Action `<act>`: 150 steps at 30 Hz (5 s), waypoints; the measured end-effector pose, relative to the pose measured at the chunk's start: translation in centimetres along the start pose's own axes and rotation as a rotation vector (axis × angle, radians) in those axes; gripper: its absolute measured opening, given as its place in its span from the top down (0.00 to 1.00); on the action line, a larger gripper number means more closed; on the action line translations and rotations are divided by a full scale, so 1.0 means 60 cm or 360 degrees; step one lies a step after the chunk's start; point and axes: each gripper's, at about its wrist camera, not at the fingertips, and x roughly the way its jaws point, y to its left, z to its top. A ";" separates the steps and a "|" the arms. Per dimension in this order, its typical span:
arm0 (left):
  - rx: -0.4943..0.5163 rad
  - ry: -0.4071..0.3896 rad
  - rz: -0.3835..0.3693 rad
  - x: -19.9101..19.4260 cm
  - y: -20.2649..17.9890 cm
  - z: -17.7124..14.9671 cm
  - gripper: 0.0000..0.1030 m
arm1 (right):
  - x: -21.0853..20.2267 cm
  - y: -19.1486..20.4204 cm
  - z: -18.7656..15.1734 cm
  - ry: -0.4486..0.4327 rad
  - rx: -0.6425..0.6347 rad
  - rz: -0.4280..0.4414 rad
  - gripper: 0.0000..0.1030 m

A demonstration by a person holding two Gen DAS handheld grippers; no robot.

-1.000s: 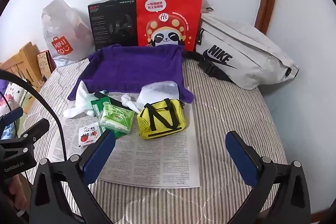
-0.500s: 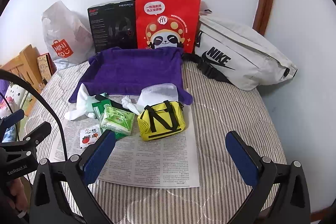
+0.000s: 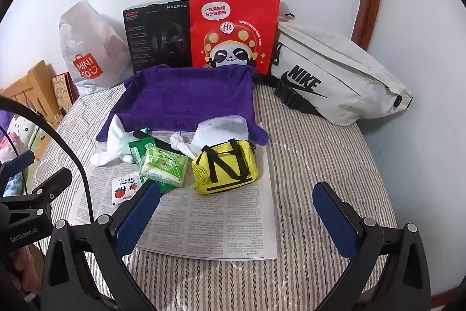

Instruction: Organize soft objects

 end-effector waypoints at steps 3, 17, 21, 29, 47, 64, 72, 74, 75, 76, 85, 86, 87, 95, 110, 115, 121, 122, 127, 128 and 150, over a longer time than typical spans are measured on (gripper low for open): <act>0.0003 0.0000 0.0003 0.000 0.001 -0.002 0.00 | 0.000 -0.001 0.000 0.0000 0.0012 0.0000 0.00; 0.0005 0.0005 0.0002 0.001 0.003 -0.005 0.00 | -0.001 0.000 -0.003 -0.0001 0.0013 0.0009 0.00; 0.0007 0.0008 0.0006 0.001 0.003 -0.005 0.00 | -0.002 -0.001 -0.004 0.0000 0.0012 0.0008 0.00; 0.0011 0.0013 0.0014 0.001 0.004 -0.004 0.00 | -0.002 -0.003 -0.004 -0.0005 0.0014 0.0007 0.00; 0.0010 0.0020 0.0019 0.002 0.008 -0.001 0.00 | -0.004 -0.002 -0.004 -0.0004 0.0012 0.0000 0.00; -0.0017 0.0029 0.0029 0.013 0.018 -0.001 0.00 | 0.018 -0.004 -0.003 0.0004 -0.0012 0.0093 0.00; -0.0049 0.0094 0.0025 0.054 0.030 -0.005 0.00 | 0.098 -0.025 -0.011 0.0065 -0.0023 0.0122 0.00; -0.0047 0.0107 0.0024 0.064 0.032 -0.007 0.00 | 0.129 -0.024 -0.015 0.0087 -0.0048 0.0147 0.00; -0.0047 0.0116 0.0026 0.069 0.033 -0.009 0.00 | 0.141 -0.024 -0.017 0.0104 -0.0058 0.0154 0.00; -0.0049 0.0126 0.0026 0.075 0.034 -0.010 0.00 | 0.157 -0.022 -0.020 0.0127 -0.0076 0.0163 0.00; -0.0067 0.0203 0.0031 0.122 0.046 -0.015 0.00 | 0.257 0.000 -0.024 0.0193 -0.0190 0.0234 0.00; -0.0070 0.0211 0.0035 0.126 0.047 -0.016 0.00 | 0.262 0.003 -0.025 0.0191 -0.0195 0.0245 0.00; -0.0072 0.0218 0.0036 0.130 0.048 -0.016 0.00 | 0.263 0.005 -0.025 0.0182 -0.0201 0.0259 0.00; -0.0061 0.0269 0.0033 0.160 0.053 -0.021 0.00 | 0.301 0.029 -0.017 0.0167 -0.0369 0.0136 0.00; -0.0120 0.0311 0.0053 0.184 0.087 -0.021 0.00 | 0.330 0.029 -0.011 0.0238 -0.0341 0.0204 0.04; -0.0134 0.0305 0.0036 0.189 0.101 -0.014 0.00 | 0.302 0.021 -0.005 0.0228 -0.0276 0.0232 0.04; -0.0134 0.0325 -0.0005 0.216 0.104 -0.001 0.00 | 0.265 0.012 0.007 0.0190 -0.0247 0.0213 0.04; -0.0130 0.0330 -0.0015 0.222 0.103 0.000 0.00 | 0.259 0.010 0.009 0.0188 -0.0237 0.0219 0.04; -0.0081 0.0355 -0.0018 0.261 0.093 0.011 0.00 | 0.247 0.002 0.013 0.0182 -0.0226 0.0230 0.04; -0.0071 0.0353 -0.0028 0.270 0.092 0.014 0.00 | 0.246 0.000 0.013 0.0179 -0.0219 0.0229 0.04; -0.0061 0.0310 -0.0349 0.323 0.084 0.019 0.84 | 0.269 -0.020 0.011 0.0255 -0.0105 0.0282 0.04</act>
